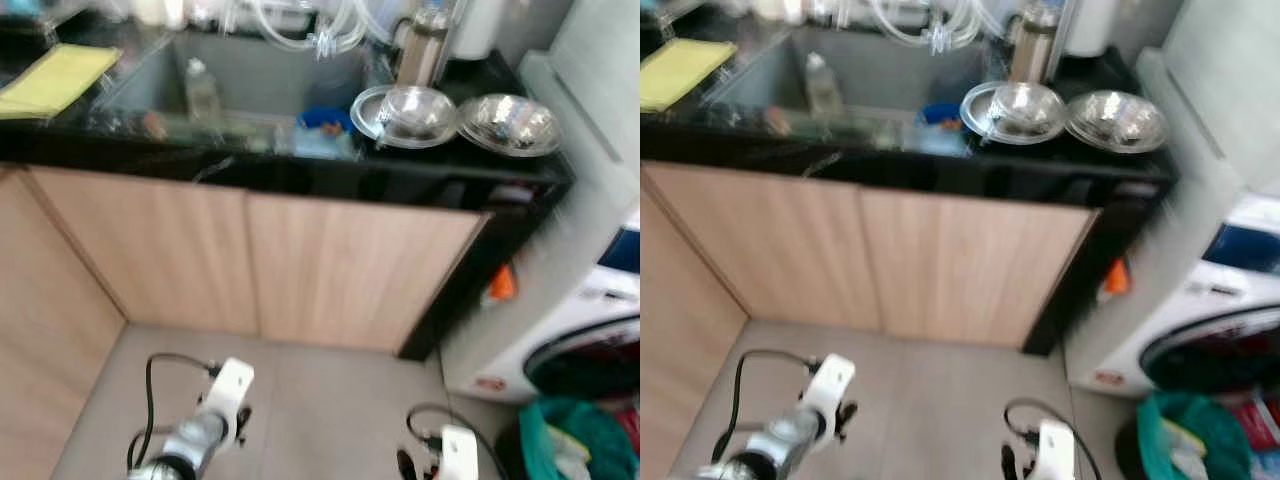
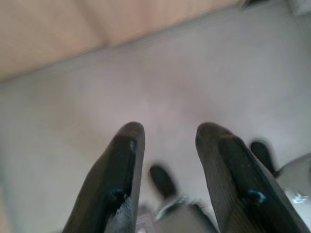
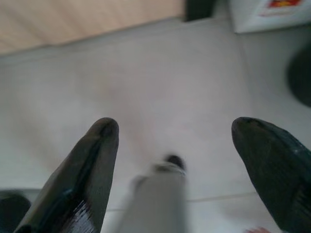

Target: Kitchen organization

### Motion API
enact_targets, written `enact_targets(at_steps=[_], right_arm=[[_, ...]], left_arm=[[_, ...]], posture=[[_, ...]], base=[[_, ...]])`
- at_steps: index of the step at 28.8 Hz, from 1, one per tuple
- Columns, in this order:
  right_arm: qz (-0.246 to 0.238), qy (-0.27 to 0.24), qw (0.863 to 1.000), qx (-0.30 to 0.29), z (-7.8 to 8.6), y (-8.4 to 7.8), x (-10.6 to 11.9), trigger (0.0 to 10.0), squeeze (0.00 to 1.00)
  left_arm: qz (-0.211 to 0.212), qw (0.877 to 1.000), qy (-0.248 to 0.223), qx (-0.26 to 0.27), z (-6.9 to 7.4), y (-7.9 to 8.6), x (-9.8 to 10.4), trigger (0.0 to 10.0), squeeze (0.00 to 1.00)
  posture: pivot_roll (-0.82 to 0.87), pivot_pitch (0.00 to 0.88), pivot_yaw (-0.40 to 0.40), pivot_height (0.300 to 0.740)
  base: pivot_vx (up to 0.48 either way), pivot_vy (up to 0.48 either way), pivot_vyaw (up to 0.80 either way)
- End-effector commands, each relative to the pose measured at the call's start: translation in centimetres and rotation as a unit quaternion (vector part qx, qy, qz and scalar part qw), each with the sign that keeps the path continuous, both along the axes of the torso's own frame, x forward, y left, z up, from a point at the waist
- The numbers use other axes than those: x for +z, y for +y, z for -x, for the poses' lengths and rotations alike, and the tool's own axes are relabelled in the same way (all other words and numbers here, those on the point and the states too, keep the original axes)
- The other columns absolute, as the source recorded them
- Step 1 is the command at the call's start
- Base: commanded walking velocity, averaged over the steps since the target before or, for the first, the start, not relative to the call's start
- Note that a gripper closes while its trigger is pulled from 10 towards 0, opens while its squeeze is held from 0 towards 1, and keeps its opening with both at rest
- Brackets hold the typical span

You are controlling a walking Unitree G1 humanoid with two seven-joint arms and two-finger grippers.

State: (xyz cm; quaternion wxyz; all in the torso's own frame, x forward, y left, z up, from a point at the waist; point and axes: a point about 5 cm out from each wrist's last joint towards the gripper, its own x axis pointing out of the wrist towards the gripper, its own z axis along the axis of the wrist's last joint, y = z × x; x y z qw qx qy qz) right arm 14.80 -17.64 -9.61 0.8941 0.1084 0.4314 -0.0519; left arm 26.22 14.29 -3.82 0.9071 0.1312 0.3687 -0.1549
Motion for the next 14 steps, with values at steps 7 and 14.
enact_targets(at_steps=[7, 14], right_arm=[[-0.008, -0.003, 1.000, -0.018, -0.07, -0.10, 0.03, 10.0, 0.00], [-0.002, -0.005, 1.000, -0.012, -0.25, -0.18, 0.12, 10.0, 0.00]], left_arm=[[-0.005, 1.000, 0.015, 0.000, 0.52, 0.16, -0.44, 10.0, 0.00], [-0.004, 1.000, 0.015, 0.004, 0.48, 0.27, -0.41, 10.0, 0.00]], posture=[[0.14, 0.078, -0.103, 0.740], [0.14, 0.094, -0.101, 0.740]], base=[[0.295, 0.000, 0.00], [0.294, 0.000, 0.00]])
